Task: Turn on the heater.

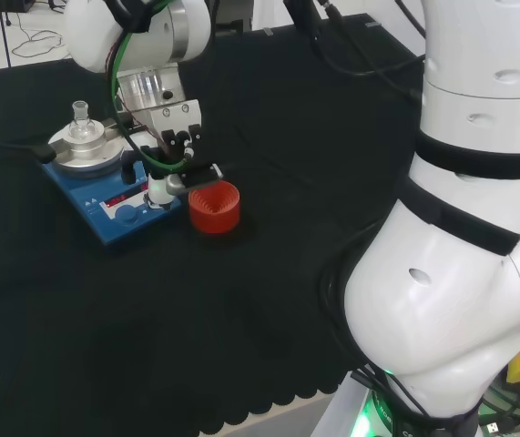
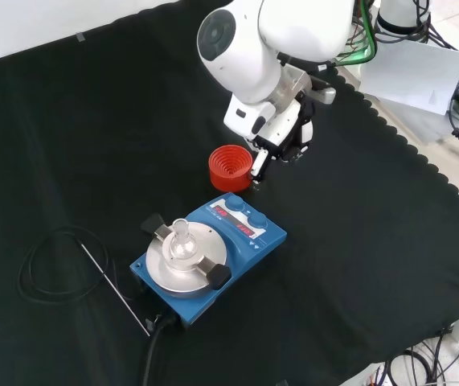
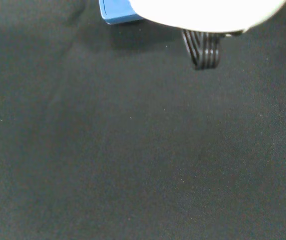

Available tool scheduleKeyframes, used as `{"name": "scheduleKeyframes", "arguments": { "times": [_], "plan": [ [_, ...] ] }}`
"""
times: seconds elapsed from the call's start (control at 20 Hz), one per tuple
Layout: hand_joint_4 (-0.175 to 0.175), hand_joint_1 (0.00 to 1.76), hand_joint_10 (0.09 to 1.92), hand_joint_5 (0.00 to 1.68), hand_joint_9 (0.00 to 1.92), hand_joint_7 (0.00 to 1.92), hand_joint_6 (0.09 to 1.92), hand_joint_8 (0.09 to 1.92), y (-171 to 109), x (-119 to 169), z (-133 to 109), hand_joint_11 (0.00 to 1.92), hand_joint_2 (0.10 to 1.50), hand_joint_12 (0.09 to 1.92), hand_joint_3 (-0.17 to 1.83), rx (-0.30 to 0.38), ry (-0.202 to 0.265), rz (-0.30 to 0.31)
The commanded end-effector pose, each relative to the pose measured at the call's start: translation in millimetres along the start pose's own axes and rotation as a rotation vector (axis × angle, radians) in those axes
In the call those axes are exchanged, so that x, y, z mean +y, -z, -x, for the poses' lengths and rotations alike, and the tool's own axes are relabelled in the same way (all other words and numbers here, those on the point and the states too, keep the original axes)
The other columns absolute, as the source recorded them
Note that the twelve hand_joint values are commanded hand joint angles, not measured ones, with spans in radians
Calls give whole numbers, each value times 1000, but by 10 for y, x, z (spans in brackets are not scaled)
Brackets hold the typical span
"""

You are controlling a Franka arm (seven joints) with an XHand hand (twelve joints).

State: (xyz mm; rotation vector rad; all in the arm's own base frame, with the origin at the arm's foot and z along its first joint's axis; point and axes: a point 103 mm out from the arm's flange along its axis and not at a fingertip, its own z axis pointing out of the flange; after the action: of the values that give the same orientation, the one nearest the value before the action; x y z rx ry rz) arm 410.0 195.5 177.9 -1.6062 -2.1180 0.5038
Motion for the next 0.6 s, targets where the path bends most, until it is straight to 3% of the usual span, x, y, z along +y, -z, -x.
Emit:
{"name": "scheduleKeyframes", "arguments": {
  "times": [0.05,0.6],
  "plan": [
    [-66,1479,1821,278,1664,1623,757,1866,-74,125,40,1374,612,1555,1202,-12,6,-38],
    [-59,1478,1826,293,1661,1619,655,1869,-163,301,1,1376,611,1553,1205,-14,26,-66]
  ]
}}
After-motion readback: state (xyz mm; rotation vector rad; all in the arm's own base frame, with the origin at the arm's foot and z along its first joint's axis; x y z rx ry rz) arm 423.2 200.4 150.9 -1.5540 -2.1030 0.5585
